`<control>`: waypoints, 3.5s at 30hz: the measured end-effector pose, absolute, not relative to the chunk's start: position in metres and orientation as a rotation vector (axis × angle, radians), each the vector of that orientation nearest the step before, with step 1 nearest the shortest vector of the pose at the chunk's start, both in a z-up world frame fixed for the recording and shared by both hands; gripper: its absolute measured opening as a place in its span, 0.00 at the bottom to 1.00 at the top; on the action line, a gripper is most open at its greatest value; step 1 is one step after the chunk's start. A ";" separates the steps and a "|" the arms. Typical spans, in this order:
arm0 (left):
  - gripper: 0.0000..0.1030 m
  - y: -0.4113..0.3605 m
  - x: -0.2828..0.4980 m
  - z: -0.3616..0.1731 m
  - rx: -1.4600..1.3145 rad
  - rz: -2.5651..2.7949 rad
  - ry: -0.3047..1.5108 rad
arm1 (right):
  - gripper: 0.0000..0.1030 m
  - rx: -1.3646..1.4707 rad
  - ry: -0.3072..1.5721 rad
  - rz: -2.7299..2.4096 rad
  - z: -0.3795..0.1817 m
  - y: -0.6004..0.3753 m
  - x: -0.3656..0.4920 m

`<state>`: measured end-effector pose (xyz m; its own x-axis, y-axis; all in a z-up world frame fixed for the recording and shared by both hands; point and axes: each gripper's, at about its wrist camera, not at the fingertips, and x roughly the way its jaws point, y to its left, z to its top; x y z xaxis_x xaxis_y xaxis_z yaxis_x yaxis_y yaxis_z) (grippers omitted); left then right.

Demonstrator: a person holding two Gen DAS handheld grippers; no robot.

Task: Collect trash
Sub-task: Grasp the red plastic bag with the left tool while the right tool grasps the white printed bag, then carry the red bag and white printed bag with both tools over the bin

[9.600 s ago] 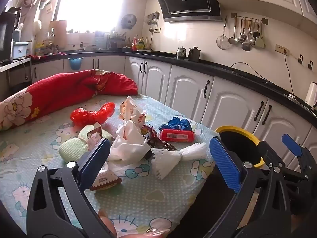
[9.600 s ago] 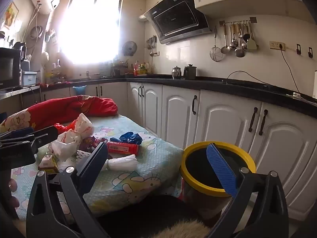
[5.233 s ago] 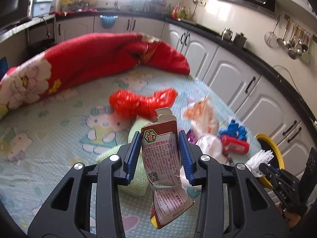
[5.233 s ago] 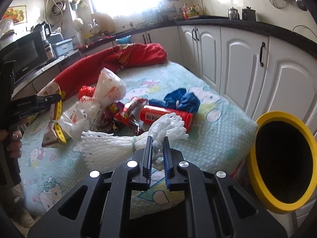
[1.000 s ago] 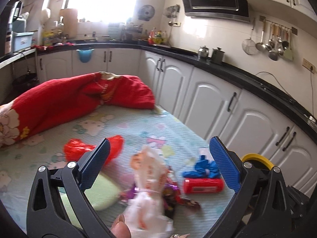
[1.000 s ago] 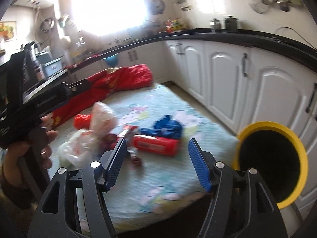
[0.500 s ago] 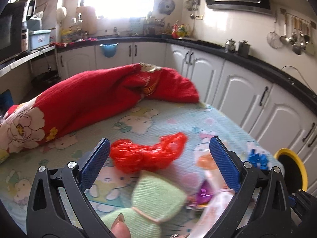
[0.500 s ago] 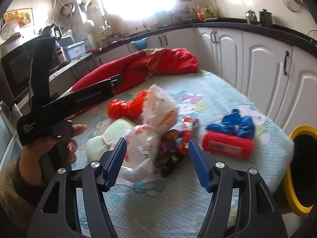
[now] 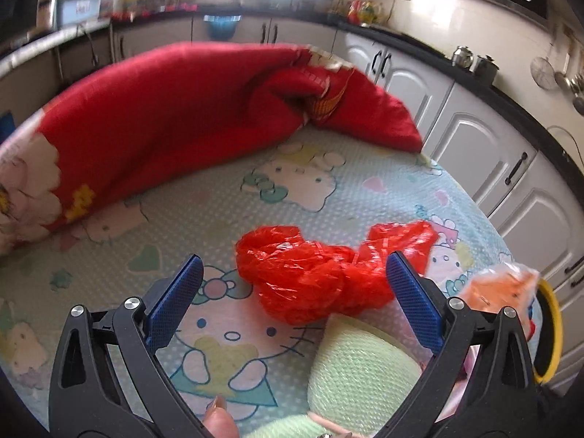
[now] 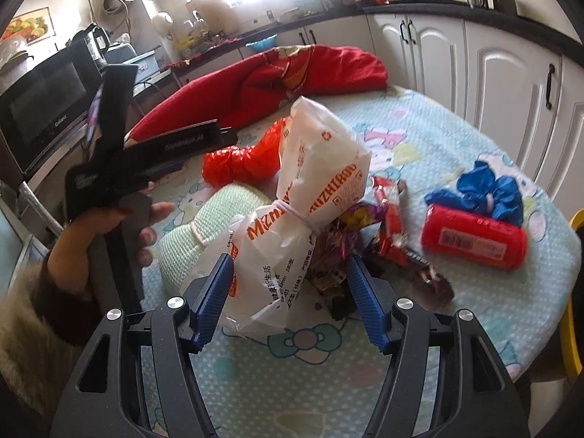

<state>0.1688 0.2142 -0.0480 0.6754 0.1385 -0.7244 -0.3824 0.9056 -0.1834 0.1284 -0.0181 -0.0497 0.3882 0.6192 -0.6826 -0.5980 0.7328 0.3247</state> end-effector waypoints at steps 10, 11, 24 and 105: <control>0.68 0.227 0.176 -0.072 -0.471 0.237 0.856 | 0.24 0.022 0.895 0.814 -0.053 -0.019 0.121; 0.62 0.227 0.176 -0.072 -0.473 0.233 0.855 | 0.23 0.019 0.893 0.816 -0.053 -0.020 0.120; 0.21 0.219 0.167 -0.048 -0.445 0.226 0.778 | 0.18 0.054 0.832 0.842 -0.036 -0.041 0.112; 0.21 -0.181 0.214 -0.017 -0.019 -0.372 0.716 | 0.18 0.223 0.788 0.139 -0.063 -0.387 0.161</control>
<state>0.2138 -0.1814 -0.0173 0.6920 -0.3391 -0.6373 0.3260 0.9345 -0.1433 0.1609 -0.3875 -0.0630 0.6979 0.2064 -0.6858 -0.0409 0.9675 0.2496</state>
